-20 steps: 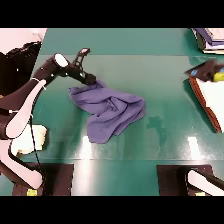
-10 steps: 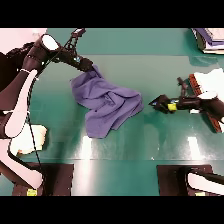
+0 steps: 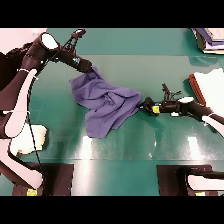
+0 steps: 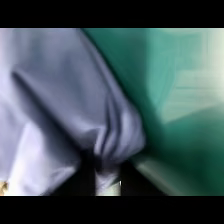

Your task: Fold the shirts.

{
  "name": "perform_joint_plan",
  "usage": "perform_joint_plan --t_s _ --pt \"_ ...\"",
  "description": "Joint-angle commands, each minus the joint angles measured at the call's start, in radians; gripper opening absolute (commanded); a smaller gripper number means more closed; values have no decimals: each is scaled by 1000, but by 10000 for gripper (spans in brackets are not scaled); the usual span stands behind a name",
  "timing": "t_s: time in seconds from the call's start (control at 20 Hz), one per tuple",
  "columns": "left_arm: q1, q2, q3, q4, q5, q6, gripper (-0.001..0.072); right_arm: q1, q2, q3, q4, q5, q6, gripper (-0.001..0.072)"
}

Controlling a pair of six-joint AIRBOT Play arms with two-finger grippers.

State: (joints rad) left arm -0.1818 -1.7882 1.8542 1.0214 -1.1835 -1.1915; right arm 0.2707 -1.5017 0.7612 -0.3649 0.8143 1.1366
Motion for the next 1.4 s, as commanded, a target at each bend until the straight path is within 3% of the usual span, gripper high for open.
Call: perform_joint_plan --t_s 0.0,0.15,0.35,0.6,0.85,1.15,1.35 --pt "1 27 2 35 -7 -40 24 28 -4 30 22 -30 -51 19" --pt "2 154 2 154 46 -40 24 -19 72 113 16 -29 -64 18" --pt "2 439 1 277 168 -38 25 -143 287 341 -136 -19 -55 17" --pt "2 796 1 266 333 -38 25 -283 506 708 -317 132 -14 17" --pt "2 1021 2 159 432 -37 25 -353 635 953 -442 259 28 17" --pt "2 1043 100 90 387 -31 25 -414 600 1204 -553 394 111 17" --pt "2 908 100 100 160 -32 24 -414 421 1295 -551 552 214 17"
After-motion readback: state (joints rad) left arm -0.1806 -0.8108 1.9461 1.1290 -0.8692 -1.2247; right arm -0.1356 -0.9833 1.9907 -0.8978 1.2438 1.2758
